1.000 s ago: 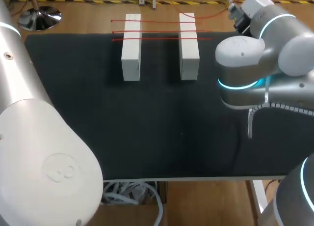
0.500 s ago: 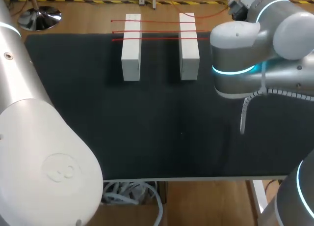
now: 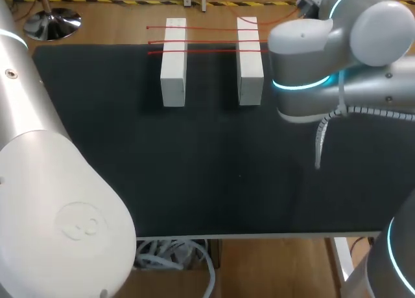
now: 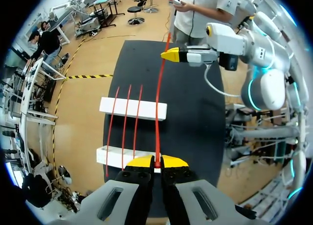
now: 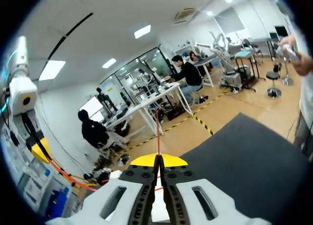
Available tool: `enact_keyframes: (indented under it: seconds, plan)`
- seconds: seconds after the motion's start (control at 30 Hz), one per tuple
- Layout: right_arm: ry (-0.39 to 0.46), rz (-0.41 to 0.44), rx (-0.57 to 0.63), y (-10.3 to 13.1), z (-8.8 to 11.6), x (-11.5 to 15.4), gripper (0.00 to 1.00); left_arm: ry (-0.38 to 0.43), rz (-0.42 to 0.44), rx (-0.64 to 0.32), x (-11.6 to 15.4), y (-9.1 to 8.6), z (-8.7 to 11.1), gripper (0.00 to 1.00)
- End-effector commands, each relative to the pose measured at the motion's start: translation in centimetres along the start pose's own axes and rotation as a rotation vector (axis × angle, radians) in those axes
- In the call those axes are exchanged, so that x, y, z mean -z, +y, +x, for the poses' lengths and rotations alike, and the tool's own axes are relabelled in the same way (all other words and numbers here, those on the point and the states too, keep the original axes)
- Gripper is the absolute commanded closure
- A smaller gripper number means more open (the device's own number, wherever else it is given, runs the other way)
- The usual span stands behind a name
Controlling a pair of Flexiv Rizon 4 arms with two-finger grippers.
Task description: Grab the tape and strap the tape.
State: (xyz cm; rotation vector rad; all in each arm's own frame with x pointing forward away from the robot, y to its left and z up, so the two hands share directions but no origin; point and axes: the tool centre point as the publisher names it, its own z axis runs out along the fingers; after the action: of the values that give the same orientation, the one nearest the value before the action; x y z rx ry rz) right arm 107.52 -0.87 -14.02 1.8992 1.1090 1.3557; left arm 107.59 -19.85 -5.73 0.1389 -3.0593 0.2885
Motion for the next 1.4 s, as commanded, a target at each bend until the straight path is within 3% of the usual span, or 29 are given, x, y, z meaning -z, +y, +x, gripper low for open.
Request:
enact_keyframes:
  seconds: [0.03, 0.23, 0.27, 0.33, 0.43, 0.6, 0.9, 1.2, 1.4]
  plan:
    - [-0.062, -0.005, 0.203, 0.8, 0.7, -0.2, 1.00, 0.003, -0.004, 0.001, 0.1, -0.1, 0.0, 1.00]
    - [-0.071, -0.025, 0.331, 1.0, 0.6, -0.6, 1.00, 0.003, -0.004, 0.001, 0.1, -0.1, 0.0, 1.00]
    - [-0.044, -0.002, 0.332, 1.1, 0.6, -0.6, 1.00, 0.003, -0.004, 0.001, 0.1, -0.1, 0.0, 1.00]
    - [-0.081, 0.029, 0.414, 1.2, 0.5, -0.7, 1.00, 0.003, -0.004, 0.001, 0.1, -0.1, 0.0, 1.00]
    - [-0.035, 0.022, 0.531, 1.5, 0.5, -1.3, 1.00, 0.003, -0.004, 0.001, 0.1, -0.1, 0.0, 1.00]
    - [-0.017, 0.021, 0.586, 1.8, 0.4, -1.7, 1.00, 0.003, -0.004, 0.001, 0.1, -0.1, 0.0, 1.00]
    - [0.132, -0.044, 0.754, 1.2, -0.1, -1.7, 1.00, 0.003, -0.004, 0.001, 0.1, -0.1, 0.0, 1.00]
    - [0.077, -0.078, 0.736, 1.3, -0.5, -1.8, 1.00, 0.003, -0.004, 0.001, 0.1, -0.1, 0.0, 1.00]
    - [0.002, -0.022, 0.561, 1.5, 0.0, -1.7, 1.00, 0.003, -0.004, 0.001, 0.1, -0.1, 0.0, 1.00]
